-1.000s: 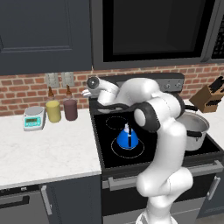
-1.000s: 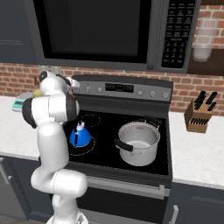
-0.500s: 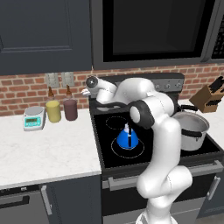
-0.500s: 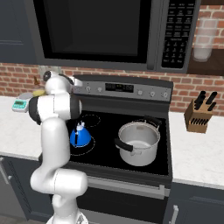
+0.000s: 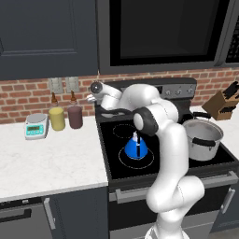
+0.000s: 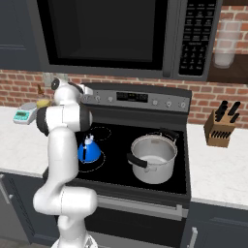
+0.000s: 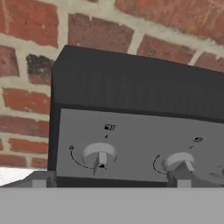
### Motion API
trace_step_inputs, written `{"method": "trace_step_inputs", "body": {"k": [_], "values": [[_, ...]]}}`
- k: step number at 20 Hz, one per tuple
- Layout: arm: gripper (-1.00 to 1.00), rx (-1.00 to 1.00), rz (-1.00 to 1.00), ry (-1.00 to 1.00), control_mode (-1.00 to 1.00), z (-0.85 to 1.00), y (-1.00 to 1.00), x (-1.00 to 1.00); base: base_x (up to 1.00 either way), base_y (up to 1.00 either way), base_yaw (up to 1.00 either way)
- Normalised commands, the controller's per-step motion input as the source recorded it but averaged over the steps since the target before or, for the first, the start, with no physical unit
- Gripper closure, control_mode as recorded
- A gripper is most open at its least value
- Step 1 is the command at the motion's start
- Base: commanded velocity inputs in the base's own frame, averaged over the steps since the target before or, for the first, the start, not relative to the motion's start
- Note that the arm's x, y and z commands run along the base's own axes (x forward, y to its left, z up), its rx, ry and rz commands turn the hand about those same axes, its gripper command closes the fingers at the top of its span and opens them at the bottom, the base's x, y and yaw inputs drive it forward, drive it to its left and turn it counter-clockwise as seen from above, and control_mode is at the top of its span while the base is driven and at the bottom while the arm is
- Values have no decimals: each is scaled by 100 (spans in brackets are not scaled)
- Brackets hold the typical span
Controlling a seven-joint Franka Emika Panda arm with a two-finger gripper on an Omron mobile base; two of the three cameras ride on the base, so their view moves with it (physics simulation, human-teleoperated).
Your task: Pick the kettle from the counter and place it on a stove burner. Then turn the burner on.
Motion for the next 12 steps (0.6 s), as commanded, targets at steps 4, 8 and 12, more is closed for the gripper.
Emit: {"method": "trace_step_inputs", "body": {"k": [4, 8, 12], "values": [[-100, -1, 0, 0, -100, -13, 0, 6, 0, 0, 0], [-100, -1, 0, 0, -100, -13, 0, 7, 0, 0, 0], [-100, 0, 0, 0, -100, 0, 0, 22, 0, 0, 0]]}}
